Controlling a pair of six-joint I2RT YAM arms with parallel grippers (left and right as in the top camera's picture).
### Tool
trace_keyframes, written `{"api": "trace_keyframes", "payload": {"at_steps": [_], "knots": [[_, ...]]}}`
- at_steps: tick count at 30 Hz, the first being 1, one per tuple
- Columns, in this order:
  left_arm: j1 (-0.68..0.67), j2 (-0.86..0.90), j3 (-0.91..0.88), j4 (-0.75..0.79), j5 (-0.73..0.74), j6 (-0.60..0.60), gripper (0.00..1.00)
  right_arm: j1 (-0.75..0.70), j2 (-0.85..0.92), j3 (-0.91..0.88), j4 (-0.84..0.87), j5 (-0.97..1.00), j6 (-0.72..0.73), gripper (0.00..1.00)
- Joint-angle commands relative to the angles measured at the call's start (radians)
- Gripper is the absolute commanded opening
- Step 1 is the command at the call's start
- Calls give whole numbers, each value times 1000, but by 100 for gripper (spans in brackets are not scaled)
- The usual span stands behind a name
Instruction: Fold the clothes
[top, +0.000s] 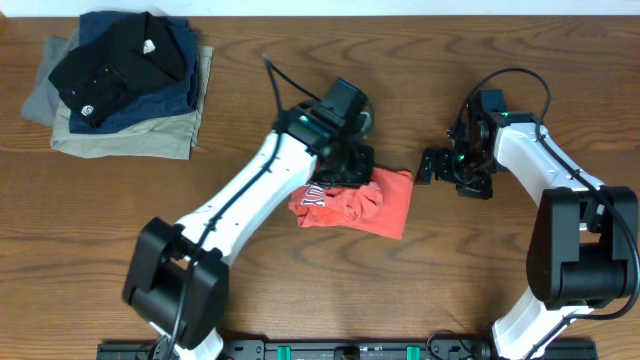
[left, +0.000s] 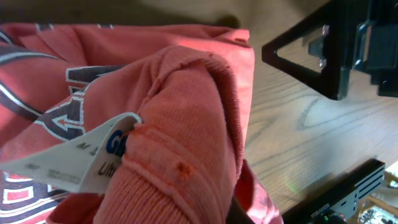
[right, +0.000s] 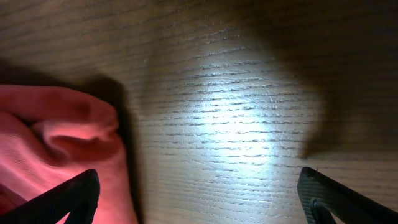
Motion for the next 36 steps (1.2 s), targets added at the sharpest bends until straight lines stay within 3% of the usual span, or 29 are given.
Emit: {"api": "trace_keyframes", "payload": {"at_steps": [1,15,17,20,23,31,36], "knots": [[-27,38,6,11,14,-30,6,10,-5,-3,2,-9,-13,99],[-109,114,6,154,13,-77,11,8,-4,-4,8,-6,6,99],[-118,114,6,169,13,-77,17,7,-4,-4,4,-6,5,99],[-122,114,6,186,13,-77,44,0,-5,0,-9,-5,-12,99],[-121,114,6,192,14,-77,58,-33,-5,38,-64,-3,-27,99],[-106,40,7,190,13,-49,62,-220,-5,288,-303,6,-78,99],[-20,-87,7,115,13,-46,63,-277,-5,406,-424,-72,-127,99]]}}
